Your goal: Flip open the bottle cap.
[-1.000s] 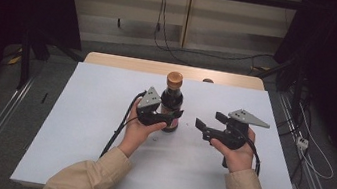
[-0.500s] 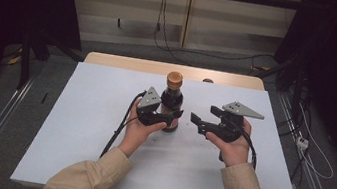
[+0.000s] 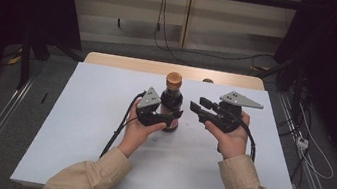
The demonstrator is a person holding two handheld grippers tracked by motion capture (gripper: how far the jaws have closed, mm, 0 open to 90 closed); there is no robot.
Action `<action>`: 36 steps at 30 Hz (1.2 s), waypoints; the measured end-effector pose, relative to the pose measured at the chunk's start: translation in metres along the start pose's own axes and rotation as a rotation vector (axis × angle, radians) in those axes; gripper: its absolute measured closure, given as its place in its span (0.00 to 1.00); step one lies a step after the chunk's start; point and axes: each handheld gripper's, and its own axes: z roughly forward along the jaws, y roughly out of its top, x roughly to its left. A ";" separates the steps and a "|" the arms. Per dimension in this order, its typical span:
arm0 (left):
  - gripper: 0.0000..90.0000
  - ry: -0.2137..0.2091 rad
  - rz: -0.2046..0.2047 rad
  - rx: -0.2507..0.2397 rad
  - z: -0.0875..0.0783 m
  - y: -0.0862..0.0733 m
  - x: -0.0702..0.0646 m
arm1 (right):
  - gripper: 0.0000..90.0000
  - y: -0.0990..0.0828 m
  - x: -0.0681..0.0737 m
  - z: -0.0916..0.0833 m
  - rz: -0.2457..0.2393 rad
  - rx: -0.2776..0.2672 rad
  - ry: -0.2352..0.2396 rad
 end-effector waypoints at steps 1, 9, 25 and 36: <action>0.33 0.001 0.002 0.001 0.000 0.000 0.000 | 0.75 0.003 0.000 0.000 -0.005 -0.004 0.005; 0.33 0.000 -0.009 -0.006 0.000 0.000 -0.001 | 1.00 0.021 0.005 0.007 -0.037 0.008 0.050; 0.33 -0.002 -0.012 -0.006 0.001 0.000 -0.001 | 1.00 0.052 0.017 0.017 -0.169 0.032 0.086; 0.33 -0.006 -0.021 -0.005 0.001 -0.001 0.000 | 1.00 0.060 0.015 0.023 -0.218 0.045 0.113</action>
